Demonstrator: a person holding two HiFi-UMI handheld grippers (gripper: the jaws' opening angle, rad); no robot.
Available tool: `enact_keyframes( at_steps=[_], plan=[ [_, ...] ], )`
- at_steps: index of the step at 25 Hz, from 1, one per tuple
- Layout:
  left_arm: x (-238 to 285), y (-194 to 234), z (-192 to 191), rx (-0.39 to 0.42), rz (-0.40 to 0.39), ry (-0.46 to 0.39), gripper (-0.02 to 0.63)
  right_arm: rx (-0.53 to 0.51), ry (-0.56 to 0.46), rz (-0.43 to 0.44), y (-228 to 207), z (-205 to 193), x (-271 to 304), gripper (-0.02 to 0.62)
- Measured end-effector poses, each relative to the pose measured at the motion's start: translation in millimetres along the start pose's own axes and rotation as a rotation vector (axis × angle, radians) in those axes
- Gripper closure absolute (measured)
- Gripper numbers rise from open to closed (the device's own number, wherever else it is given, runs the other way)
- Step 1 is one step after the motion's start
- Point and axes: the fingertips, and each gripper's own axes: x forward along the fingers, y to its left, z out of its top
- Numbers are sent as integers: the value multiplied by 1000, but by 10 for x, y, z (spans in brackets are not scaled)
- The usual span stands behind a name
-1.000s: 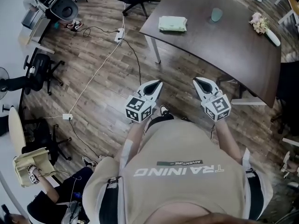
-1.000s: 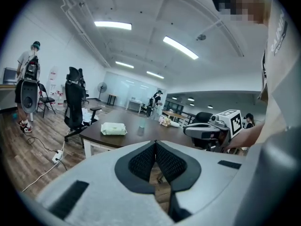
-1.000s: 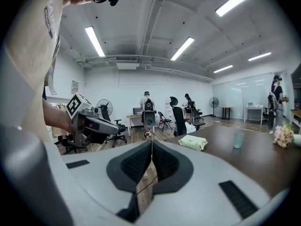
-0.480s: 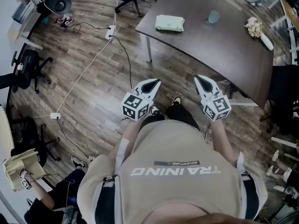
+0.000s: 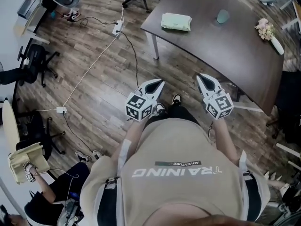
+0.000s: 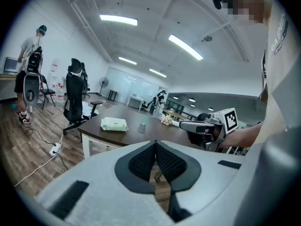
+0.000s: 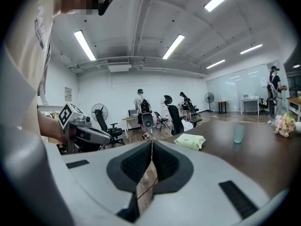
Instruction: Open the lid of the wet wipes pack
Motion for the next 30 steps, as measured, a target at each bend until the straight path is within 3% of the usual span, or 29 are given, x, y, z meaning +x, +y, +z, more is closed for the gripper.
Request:
enact_keyframes(
  at_steps=[6,15,17,22,30],
  plan=[
    [222,49,430,46,39,13,597,-82,-33,76,-227,279,307,580],
    [692,135,770,67,90,-15,597,40,-54,127,-789,103,505,580],
    [695,195,760,51,114,-15,597,35,-46,135,-877,110,565,580],
    [724,458,689,-87,141,-44,597,16,-17,162,-995,92,817,580],
    [865,871,864,-65,134,-49,597,105,-19,182,-1028,160,1253,580]
  ],
)
